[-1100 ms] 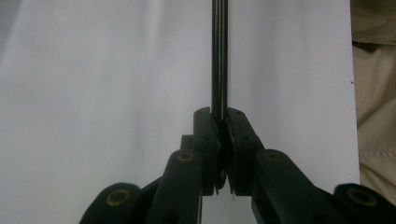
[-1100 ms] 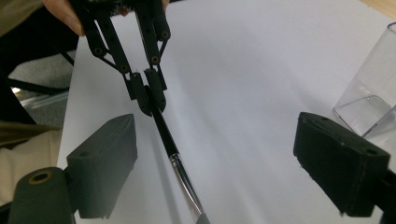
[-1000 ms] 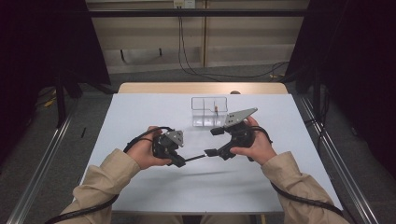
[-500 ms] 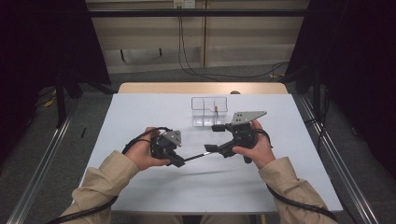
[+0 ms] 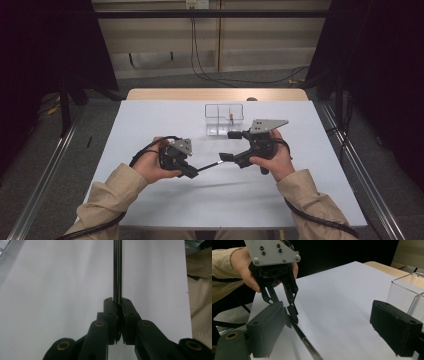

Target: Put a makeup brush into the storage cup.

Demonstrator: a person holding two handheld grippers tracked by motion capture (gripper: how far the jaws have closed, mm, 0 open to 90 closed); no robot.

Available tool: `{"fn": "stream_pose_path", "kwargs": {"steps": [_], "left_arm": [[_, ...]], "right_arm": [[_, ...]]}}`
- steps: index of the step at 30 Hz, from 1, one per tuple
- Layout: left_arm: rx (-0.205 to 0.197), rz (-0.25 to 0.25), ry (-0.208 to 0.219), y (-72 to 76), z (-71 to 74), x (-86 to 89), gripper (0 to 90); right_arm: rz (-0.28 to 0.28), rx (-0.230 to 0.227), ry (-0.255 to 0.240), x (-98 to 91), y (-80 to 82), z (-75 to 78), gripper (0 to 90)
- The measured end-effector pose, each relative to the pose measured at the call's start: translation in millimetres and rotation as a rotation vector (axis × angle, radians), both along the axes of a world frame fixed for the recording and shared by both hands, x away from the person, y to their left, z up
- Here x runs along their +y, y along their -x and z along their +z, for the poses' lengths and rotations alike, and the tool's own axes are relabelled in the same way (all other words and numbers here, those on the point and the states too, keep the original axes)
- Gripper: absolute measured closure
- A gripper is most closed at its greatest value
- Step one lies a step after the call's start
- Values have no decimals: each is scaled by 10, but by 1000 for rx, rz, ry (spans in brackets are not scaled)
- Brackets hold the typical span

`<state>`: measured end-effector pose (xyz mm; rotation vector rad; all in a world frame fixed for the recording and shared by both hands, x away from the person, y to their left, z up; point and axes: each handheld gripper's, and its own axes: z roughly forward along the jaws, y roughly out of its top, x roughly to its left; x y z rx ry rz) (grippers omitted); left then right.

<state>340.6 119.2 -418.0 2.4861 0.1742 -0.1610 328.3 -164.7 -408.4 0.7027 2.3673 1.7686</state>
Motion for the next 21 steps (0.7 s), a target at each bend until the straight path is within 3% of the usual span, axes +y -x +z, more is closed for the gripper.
{"fn": "stream_pose_path", "kwargs": {"steps": [6, 21], "left_arm": [[7, 13, 42, 11, -31, 44, 845], [20, 77, 204, 15, -66, 143, 844]], "right_arm": [[-6, -3, 3, -7, -9, -6, 117], [-17, -7, -3, -14, -17, -9, 117]]}}
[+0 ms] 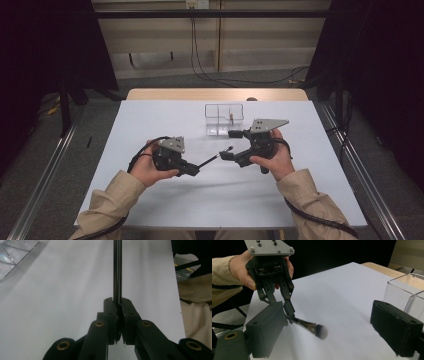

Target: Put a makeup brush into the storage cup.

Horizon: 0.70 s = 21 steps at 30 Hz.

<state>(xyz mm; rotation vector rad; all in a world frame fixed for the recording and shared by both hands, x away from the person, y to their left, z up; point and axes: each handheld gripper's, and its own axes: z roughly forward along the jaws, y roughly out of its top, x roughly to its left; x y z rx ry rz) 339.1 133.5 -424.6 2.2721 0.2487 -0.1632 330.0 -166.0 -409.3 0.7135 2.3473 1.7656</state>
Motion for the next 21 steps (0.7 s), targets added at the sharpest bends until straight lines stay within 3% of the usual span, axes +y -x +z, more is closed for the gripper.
{"fn": "stream_pose_path", "kwargs": {"steps": [11, 21], "left_arm": [[16, 49, 134, -7, -21, -1, 844], [7, 82, 208, -15, -29, -11, 844]], "right_arm": [[-1, 1, -13, 8, 1, -4, 119], [1, -6, -25, 23, 8, 7, 124]]}}
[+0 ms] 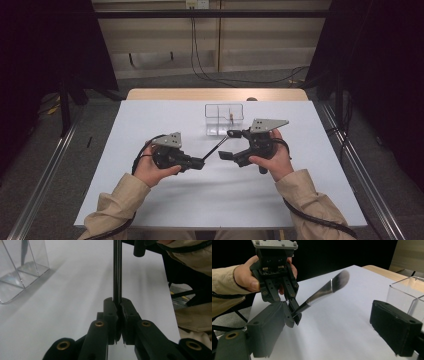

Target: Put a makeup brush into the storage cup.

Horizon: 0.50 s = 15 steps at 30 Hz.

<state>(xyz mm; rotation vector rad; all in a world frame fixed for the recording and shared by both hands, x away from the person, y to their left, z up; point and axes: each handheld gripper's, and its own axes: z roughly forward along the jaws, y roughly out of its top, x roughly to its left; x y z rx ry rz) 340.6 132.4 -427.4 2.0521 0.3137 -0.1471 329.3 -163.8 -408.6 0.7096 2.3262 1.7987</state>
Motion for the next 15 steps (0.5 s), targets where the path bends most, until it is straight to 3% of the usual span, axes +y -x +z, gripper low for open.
{"fn": "stream_pose_path", "kwargs": {"steps": [15], "left_arm": [[-6, 37, 87, -5, 12, -36, 844]], "right_arm": [[4, 5, -29, 32, -3, 2, 144]]}}
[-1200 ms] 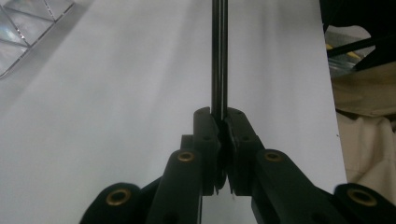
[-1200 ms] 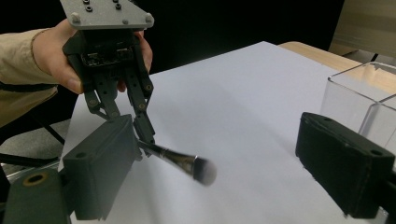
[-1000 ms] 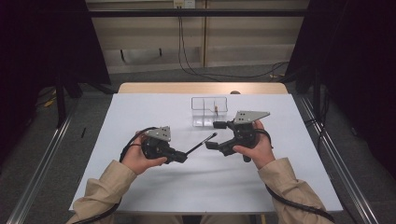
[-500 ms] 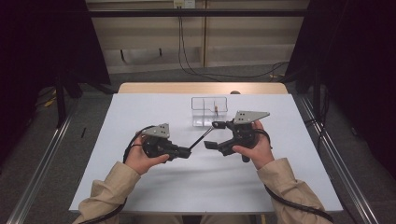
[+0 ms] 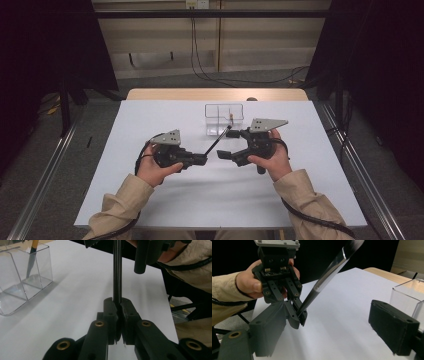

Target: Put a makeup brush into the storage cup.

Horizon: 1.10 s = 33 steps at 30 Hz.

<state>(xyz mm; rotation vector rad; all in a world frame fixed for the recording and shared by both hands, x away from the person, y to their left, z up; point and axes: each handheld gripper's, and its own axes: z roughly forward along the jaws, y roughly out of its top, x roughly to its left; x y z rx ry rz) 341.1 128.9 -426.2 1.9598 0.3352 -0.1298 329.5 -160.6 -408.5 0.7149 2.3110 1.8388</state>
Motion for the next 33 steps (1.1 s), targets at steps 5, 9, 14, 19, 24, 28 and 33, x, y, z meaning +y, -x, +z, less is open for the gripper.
{"fn": "stream_pose_path", "kwargs": {"steps": [5, 9, 14, 19, 24, 28, 33], "left_arm": [[4, 2, 9, 4, -14, -17, 844], [8, 2, 17, 6, -21, -29, 844], [5, 1, 18, 5, -25, -50, 844], [5, 1, 18, 5, -28, -62, 844], [3, 5, 13, 2, -41, -65, 844], [8, 5, 14, 5, -53, -70, 844], [7, 10, 13, -3, -68, -59, 844]], "right_arm": [[4, 7, -3, 7, 1, -4, 155], [4, 9, -15, 3, -1, 6, 168], [3, 13, -21, 1, -5, 11, 191], [14, 32, -19, 6, -6, 6, 255], [29, 33, -8, 15, 1, 6, 362], [30, 24, -10, 22, 5, 15, 468], [37, 17, -11, 44, -4, 35, 565]]}}
